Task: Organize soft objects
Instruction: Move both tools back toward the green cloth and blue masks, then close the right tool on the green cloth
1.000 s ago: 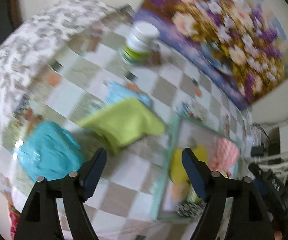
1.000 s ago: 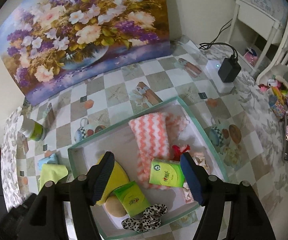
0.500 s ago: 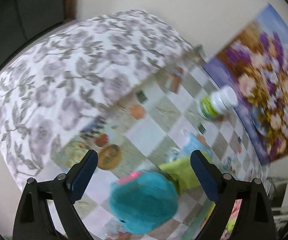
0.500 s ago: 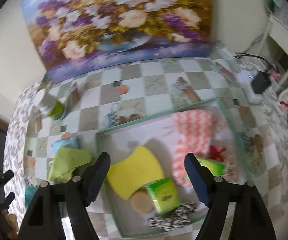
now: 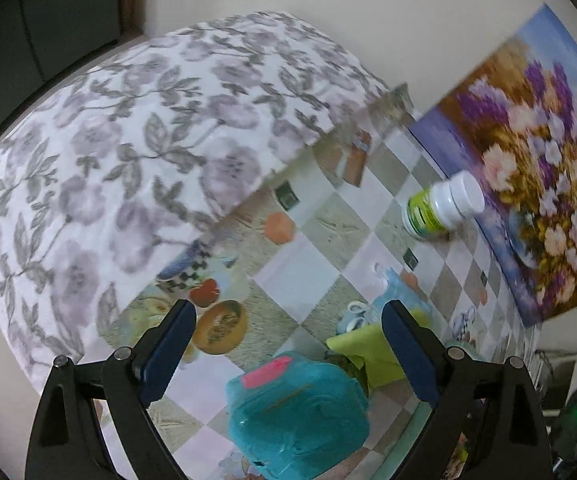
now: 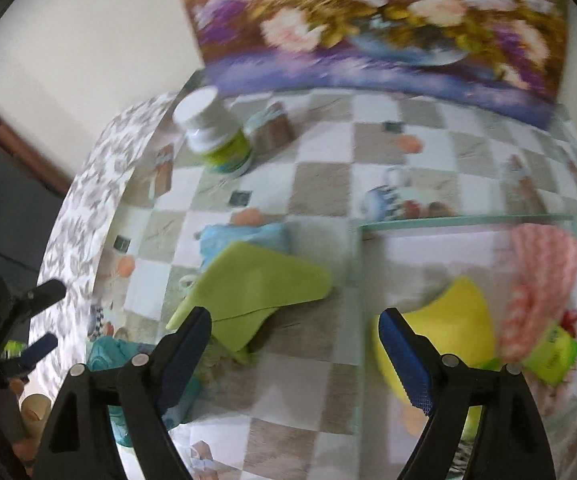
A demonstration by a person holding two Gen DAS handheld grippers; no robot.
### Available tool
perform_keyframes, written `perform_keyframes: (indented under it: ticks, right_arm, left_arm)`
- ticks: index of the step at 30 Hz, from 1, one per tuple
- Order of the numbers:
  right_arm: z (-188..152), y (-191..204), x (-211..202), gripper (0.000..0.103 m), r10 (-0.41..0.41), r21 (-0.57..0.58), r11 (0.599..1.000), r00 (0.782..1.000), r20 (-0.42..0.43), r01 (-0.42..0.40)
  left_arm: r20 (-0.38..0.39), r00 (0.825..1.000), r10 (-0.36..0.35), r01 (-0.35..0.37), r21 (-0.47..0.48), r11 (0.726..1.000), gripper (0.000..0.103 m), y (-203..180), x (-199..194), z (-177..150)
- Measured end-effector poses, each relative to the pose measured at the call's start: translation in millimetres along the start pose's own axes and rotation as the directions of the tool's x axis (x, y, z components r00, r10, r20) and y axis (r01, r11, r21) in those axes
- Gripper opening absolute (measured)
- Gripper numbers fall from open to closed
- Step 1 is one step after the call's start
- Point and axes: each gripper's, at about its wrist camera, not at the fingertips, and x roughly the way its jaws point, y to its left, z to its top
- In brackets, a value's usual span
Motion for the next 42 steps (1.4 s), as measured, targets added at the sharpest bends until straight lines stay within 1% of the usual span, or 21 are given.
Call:
perform_keyframes:
  ticks: [5, 9, 13, 18, 24, 26, 29, 31, 32, 34, 36, 37, 39, 40, 42]
  right_arm:
    - [0.2, 8.3, 20.1, 0.088, 0.027, -0.007, 1.0, 1.0, -0.015, -0.027]
    - [3.0, 7.5, 35.5, 0.088, 0.05, 0.015, 0.999, 0.999, -0.018, -0.05]
    - [5.1, 9.5, 45.7, 0.088, 0.063, 0.013, 0.998, 0.998, -0.015, -0.063]
    - [7.5, 14.0, 57.5, 0.088, 0.093, 0.01, 0.996, 0.996, -0.01, -0.093]
    - [5.8, 18.1, 72.0, 0.088, 0.102, -0.003, 0.995, 0.994, -0.026, -0.102]
    - [5.3, 18.3, 75.5, 0.085, 0.107, -0.002, 0.994, 0.994, -0.024, -0.107]
    - [5.2, 18.7, 77.6, 0.072, 0.111, -0.012, 0.994, 0.994, -0.017, -0.112]
    - [5.3, 19.3, 77.8, 0.061, 0.116, -0.019, 0.993, 0.993, -0.013, -0.116]
    - [4.9, 19.4, 77.7, 0.057, 0.116, -0.022, 0.993, 0.993, -0.012, -0.117]
    - [4.7, 19.7, 78.2, 0.042, 0.111, -0.031, 0.993, 0.994, -0.012, -0.112]
    - [4.3, 18.5, 79.3, 0.033, 0.111, -0.035, 0.993, 0.994, -0.015, -0.111]
    - [4.5, 18.9, 80.0, 0.029, 0.111, -0.036, 0.993, 0.994, -0.016, -0.111]
    - [4.8, 18.6, 79.9, 0.026, 0.112, -0.041, 0.993, 0.994, -0.013, -0.112]
    - [4.9, 18.0, 79.0, 0.022, 0.114, -0.041, 0.993, 0.993, -0.011, -0.115]
    - [5.9, 18.0, 75.6, 0.021, 0.111, -0.046, 0.993, 0.994, -0.003, -0.111]
  left_arm:
    - [-0.019, 1.0, -0.01, 0.011, 0.026, 1.0, 0.096, -11.5, 8.2, 2.2]
    - [-0.02, 1.0, 0.009, -0.008, 0.041, 0.999, 0.097, -16.6, 12.9, 5.8]
    - [-0.029, 0.999, 0.03, -0.028, 0.068, 0.997, 0.097, -23.3, 21.3, 10.4]
    - [-0.053, 0.998, 0.025, -0.021, 0.077, 0.997, 0.097, -29.8, 32.0, 13.4]
    - [-0.081, 0.996, 0.044, -0.037, 0.093, 0.995, 0.097, -33.7, 42.9, 13.0]
    - [-0.089, 0.995, 0.046, -0.038, 0.09, 0.995, 0.097, -32.5, 44.9, 12.7]
    - [-0.09, 0.995, 0.048, -0.04, 0.086, 0.996, 0.097, -31.0, 46.0, 13.4]
    - [-0.089, 0.995, 0.048, -0.041, 0.083, 0.996, 0.097, -30.1, 45.8, 13.5]
    - [-0.09, 0.995, 0.048, -0.04, 0.084, 0.996, 0.097, -30.2, 46.1, 13.8]
    - [-0.09, 0.995, 0.047, -0.039, 0.085, 0.996, 0.097, -30.7, 45.4, 13.2]
    - [-0.091, 0.995, 0.046, -0.038, 0.089, 0.995, 0.097, -31.7, 45.1, 12.9]
    - [-0.091, 0.995, 0.046, -0.038, 0.092, 0.995, 0.097, -32.7, 45.0, 12.6]
    - [-0.093, 0.995, 0.046, -0.037, 0.099, 0.994, 0.097, -34.0, 45.4, 12.7]
    - [-0.093, 0.995, 0.047, -0.037, 0.102, 0.994, 0.097, -34.9, 45.5, 12.5]
    - [-0.094, 0.994, 0.047, -0.037, 0.106, 0.994, 0.097, -35.4, 45.7, 12.4]
